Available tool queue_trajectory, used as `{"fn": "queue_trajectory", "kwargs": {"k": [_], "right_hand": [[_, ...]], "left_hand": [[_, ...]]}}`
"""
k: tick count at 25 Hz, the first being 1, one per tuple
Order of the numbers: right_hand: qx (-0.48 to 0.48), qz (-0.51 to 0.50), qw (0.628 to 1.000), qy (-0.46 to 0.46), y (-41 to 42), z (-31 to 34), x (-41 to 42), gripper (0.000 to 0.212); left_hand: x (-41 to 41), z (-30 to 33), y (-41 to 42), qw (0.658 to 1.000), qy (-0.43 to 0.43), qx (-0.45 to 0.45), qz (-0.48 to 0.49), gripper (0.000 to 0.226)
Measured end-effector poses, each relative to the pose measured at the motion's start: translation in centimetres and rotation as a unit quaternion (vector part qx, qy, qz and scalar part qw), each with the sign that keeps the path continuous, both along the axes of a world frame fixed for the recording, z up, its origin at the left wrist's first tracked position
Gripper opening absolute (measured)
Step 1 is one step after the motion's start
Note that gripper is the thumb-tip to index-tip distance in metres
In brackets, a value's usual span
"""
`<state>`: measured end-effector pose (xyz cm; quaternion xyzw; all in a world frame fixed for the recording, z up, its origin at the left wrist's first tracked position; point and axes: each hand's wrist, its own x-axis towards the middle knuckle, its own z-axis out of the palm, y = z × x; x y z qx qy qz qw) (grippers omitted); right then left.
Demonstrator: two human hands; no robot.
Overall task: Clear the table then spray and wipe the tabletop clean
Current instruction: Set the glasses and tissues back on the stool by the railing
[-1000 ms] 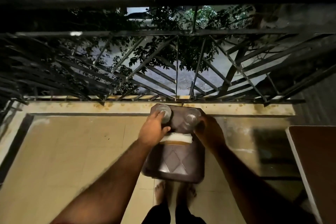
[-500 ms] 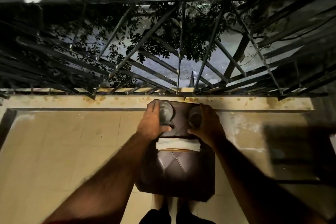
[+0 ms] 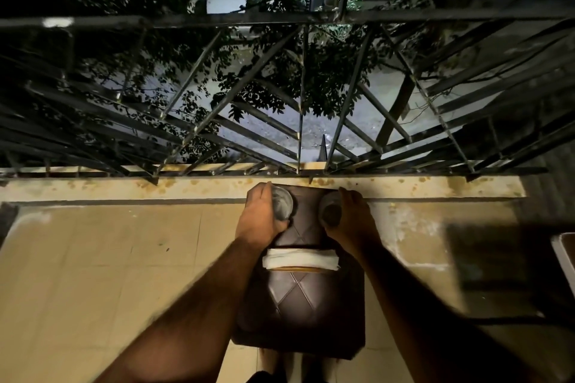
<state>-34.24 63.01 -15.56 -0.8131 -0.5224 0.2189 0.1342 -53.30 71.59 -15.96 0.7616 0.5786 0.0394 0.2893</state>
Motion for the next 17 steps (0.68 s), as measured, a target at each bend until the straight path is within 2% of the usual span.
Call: {"fn": "queue_trajectory", "kwargs": {"k": [5, 9, 15, 17], "right_hand": [[0.01, -0.018, 1.0, -0.017, -1.2, 5.3, 0.2, 0.095], [0.05, -0.037, 0.998, -0.023, -3.4, 10.7, 1.0, 0.084], [0.081, -0.106, 0.991, -0.008, -9.1, 18.4, 3.2, 0.076], [0.077, -0.142, 0.987, -0.008, -11.5, 21.3, 4.1, 0.082]], "left_hand": [[0.3, 5.2, -0.3, 0.999, -0.003, 0.008, -0.031, 0.103], [1.5, 10.7, -1.0, 0.997, -0.009, 0.024, -0.077, 0.102], [5.4, 18.7, -4.0, 0.985, -0.035, 0.033, -0.167, 0.1], [7.3, 21.2, -5.6, 0.978, -0.043, 0.042, -0.197, 0.098]]}}
